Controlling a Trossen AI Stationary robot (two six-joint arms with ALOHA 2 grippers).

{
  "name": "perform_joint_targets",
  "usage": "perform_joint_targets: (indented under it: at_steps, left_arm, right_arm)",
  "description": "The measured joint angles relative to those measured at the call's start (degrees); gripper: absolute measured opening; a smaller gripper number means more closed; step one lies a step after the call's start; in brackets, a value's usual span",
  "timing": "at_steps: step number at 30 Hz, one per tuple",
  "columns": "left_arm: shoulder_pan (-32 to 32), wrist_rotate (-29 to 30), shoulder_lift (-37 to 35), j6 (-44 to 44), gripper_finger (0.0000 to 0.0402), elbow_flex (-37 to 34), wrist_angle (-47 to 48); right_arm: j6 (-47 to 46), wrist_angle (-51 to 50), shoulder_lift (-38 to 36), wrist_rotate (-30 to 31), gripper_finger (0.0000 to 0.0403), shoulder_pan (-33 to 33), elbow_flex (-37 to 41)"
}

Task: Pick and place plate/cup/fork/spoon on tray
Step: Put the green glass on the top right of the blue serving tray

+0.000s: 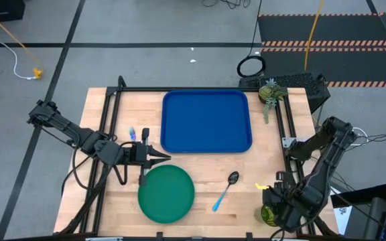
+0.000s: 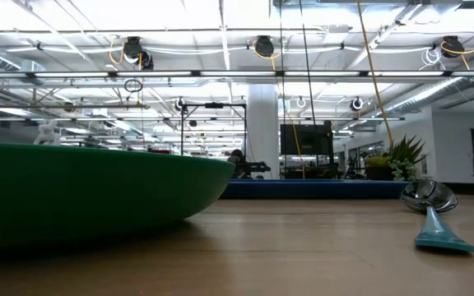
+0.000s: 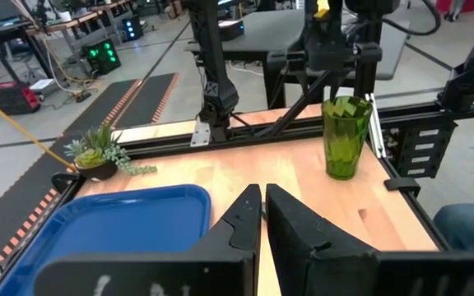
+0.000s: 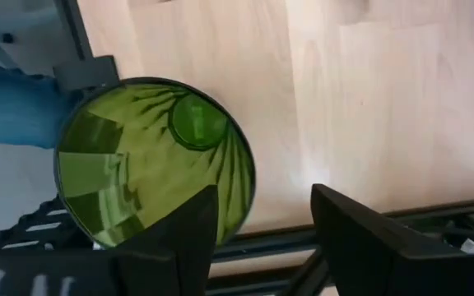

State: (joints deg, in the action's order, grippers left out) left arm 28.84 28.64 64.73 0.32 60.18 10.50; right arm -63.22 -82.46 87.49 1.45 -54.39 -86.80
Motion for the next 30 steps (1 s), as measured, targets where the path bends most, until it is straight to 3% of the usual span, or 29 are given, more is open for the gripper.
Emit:
perform_joint_targets:
  at_steps: [11,16,22,30]
  left_arm:
    - [0.0,0.0,0.0,0.0,0.0026,0.0,-0.2]
    - [0.0,0.0,0.0,0.0,0.0026,0.0,-0.2]
    - [0.0,0.0,0.0,0.2,0.0026,0.0,-0.2]
    - [0.0,0.0,0.0,2.3,0.0026,0.0,0.2]
  right_arm:
    - [4.0,4.5,0.0,-0.2,0.0172,0.7,6.9]
    - [4.9,4.9,0.0,-2.0,0.0124,2.4,6.9]
    - [6.5,5.1,0.0,-3.6,0.0018,5.4,6.9]
    - [12.5,4.4,-0.1,-4.8,0.0003,10.1,6.7]
